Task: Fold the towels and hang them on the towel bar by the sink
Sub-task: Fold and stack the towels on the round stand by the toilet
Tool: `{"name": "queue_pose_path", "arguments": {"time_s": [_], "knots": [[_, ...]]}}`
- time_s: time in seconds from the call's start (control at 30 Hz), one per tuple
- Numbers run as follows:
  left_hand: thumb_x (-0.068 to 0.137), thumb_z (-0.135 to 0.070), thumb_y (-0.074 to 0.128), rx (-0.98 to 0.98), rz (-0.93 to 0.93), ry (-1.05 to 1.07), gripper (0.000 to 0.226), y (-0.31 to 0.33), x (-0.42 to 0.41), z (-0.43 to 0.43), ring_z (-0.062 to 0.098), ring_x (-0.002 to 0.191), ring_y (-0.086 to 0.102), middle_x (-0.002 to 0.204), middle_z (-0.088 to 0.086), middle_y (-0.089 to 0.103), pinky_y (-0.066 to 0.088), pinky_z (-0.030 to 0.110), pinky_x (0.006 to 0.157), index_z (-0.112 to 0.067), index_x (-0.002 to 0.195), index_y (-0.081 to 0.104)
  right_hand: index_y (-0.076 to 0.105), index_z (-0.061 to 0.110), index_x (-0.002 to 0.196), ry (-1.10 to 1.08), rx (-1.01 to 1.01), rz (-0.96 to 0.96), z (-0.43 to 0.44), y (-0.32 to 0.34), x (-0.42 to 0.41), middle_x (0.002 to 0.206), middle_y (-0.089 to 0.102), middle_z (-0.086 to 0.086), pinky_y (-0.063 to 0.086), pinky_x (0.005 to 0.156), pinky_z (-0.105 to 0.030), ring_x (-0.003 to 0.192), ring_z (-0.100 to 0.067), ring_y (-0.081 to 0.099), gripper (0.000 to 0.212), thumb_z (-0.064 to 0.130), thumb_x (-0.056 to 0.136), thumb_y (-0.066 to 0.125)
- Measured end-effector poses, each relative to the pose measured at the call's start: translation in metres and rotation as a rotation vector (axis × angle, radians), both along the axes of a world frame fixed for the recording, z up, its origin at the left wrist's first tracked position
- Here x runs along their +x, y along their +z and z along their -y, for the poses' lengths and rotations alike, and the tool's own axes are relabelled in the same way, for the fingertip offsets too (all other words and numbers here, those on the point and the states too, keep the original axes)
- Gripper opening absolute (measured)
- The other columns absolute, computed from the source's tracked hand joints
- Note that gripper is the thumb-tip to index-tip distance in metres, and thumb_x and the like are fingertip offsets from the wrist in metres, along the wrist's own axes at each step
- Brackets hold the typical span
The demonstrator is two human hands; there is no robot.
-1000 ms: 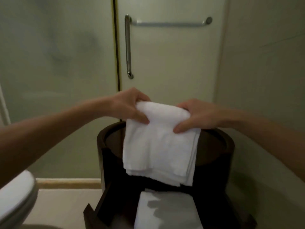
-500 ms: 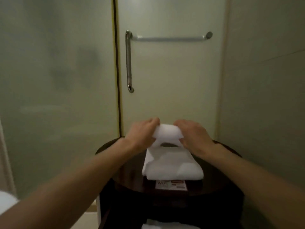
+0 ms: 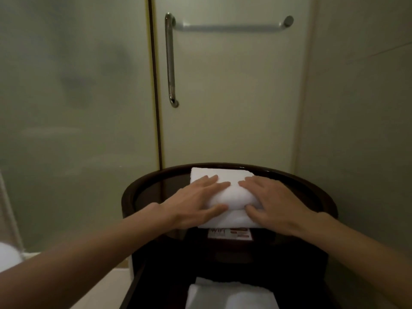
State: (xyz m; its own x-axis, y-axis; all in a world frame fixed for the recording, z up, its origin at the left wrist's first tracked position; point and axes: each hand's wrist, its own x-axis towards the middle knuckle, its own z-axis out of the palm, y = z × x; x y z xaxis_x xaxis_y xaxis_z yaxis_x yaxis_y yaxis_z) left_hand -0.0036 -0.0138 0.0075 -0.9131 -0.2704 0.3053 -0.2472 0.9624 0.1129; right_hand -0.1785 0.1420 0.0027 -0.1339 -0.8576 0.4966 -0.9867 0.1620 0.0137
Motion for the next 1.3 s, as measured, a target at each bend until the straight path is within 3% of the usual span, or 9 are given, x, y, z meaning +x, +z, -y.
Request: {"name": "queue_pose_path", "arguments": {"time_s": [0.33,0.47,0.5,0.57,0.63,0.73,0.87,1.03,1.3], "knots": [[0.094,-0.06,0.03,-0.077,0.111,0.037,0.062,0.003,0.001,-0.009,0.016,0.148,0.006,0.161,-0.003,0.009,0.016,0.046,0.118,-0.043,0.15,0.007,0.033,0.026,0.147,-0.017,0.082,0.013,-0.007,-0.004,0.003,0.151,0.037,-0.003,0.027,0.114,-0.033,0.138,-0.018,0.033,0.064,0.046,0.088,0.046],[0.093,-0.057,0.034,-0.194,0.018,0.081,0.071,0.004,0.016,-0.027,0.022,0.148,-0.002,0.161,0.006,-0.001,0.002,0.048,0.119,-0.032,0.152,0.003,0.039,0.024,0.142,0.062,0.018,0.028,-0.026,0.005,0.024,0.146,0.038,-0.002,0.029,0.114,-0.036,0.137,-0.018,0.031,0.061,0.043,0.086,0.055],[0.093,-0.053,0.04,-0.219,-0.089,0.039,0.071,0.001,0.024,-0.035,0.025,0.147,0.002,0.16,0.009,0.002,0.005,0.046,0.12,-0.027,0.151,0.009,0.046,0.024,0.136,0.129,-0.016,0.012,-0.035,0.005,0.033,0.139,0.045,0.0,0.034,0.109,-0.033,0.13,-0.016,0.038,0.056,0.041,0.084,0.056],[0.089,-0.04,0.051,-0.203,-0.301,-0.105,0.064,-0.006,0.042,-0.053,0.027,0.139,0.025,0.153,0.01,0.02,0.026,0.039,0.115,-0.019,0.144,0.027,0.054,0.03,0.123,0.253,-0.005,0.039,-0.052,0.003,0.054,0.121,0.052,0.01,0.041,0.095,-0.022,0.111,-0.006,0.046,0.042,0.044,0.083,0.054],[0.085,-0.031,0.055,-0.072,-0.366,-0.235,0.051,-0.016,0.06,-0.07,0.017,0.119,0.045,0.134,0.002,0.037,0.044,0.031,0.099,-0.02,0.132,0.038,0.053,0.039,0.115,0.311,0.18,0.1,-0.067,-0.003,0.072,0.113,0.048,0.02,0.043,0.087,-0.017,0.102,0.003,0.046,0.033,0.05,0.084,0.052],[0.086,-0.031,0.056,0.104,-0.11,-0.292,0.036,-0.04,0.077,-0.088,0.01,0.101,0.053,0.115,-0.006,0.047,0.049,0.032,0.086,-0.023,0.121,0.048,0.051,0.039,0.121,0.321,0.584,0.154,-0.081,-0.02,0.084,0.117,0.046,0.019,0.046,0.093,-0.027,0.106,-0.001,0.047,0.038,0.054,0.086,0.056],[0.089,-0.041,0.059,0.094,0.297,-0.289,0.045,-0.074,0.08,-0.101,0.016,0.111,0.051,0.124,-0.002,0.047,0.044,0.029,0.095,-0.024,0.128,0.049,0.044,0.043,0.13,0.257,0.948,0.21,-0.089,-0.04,0.095,0.13,0.043,0.014,0.042,0.1,-0.034,0.115,-0.009,0.046,0.049,0.054,0.085,0.06],[0.087,-0.034,0.062,0.032,0.597,-0.256,0.061,-0.094,0.063,-0.114,0.03,0.123,0.043,0.137,0.01,0.038,0.039,0.045,0.103,-0.025,0.142,0.037,0.042,0.032,0.136,0.237,0.994,0.084,-0.083,-0.056,0.1,0.132,0.041,0.003,0.041,0.101,-0.037,0.119,-0.018,0.044,0.055,0.046,0.087,0.061],[0.083,-0.045,0.065,-0.025,0.646,-0.199,0.075,-0.102,0.05,-0.107,0.03,0.129,0.034,0.143,0.009,0.028,0.038,0.045,0.105,-0.023,0.143,0.027,0.034,0.034,0.141,0.138,0.992,0.07,-0.071,-0.067,0.091,0.138,0.032,0.004,0.038,0.104,-0.038,0.122,-0.017,0.036,0.072,0.047,0.08,0.07]]}}
